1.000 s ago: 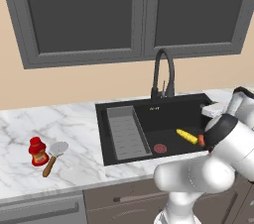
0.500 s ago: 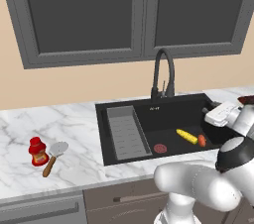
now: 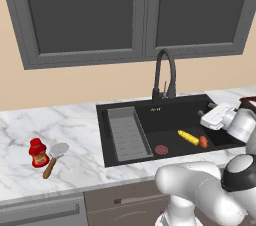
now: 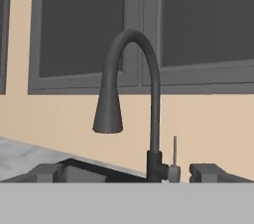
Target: Pick up all produce items and place them in the sink. Turn on the sink faucet to wash them. Then turn the sink off and put them in the tray.
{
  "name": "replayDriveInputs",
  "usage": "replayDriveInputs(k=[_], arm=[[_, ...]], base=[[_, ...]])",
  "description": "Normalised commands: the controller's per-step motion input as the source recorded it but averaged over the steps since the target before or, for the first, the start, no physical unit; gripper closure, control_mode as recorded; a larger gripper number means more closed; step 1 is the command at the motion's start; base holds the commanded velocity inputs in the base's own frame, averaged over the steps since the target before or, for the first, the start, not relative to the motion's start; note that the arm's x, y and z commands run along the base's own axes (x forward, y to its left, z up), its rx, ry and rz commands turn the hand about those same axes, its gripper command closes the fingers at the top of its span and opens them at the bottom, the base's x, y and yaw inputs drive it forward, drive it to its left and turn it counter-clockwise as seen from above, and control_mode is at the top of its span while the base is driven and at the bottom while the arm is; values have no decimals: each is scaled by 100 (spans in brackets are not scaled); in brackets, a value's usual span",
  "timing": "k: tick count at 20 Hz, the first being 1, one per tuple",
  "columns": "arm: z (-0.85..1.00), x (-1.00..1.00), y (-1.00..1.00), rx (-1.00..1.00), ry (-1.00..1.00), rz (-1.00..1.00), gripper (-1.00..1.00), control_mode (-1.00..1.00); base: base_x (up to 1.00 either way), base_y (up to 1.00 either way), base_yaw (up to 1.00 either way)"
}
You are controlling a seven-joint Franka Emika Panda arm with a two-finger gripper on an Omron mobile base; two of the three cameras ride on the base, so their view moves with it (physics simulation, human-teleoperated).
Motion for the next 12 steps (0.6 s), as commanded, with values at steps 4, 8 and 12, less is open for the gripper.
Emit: replayDriveInputs(k=[4, 8, 12], arm=[[-1, 9, 12, -1, 0, -1, -100, -100], [0, 6, 0, 0, 0, 0, -100, -100], [0, 11, 0, 0, 0, 2, -100, -100]], base=[[0, 0, 0], [0, 0, 0], [0, 0, 0]])
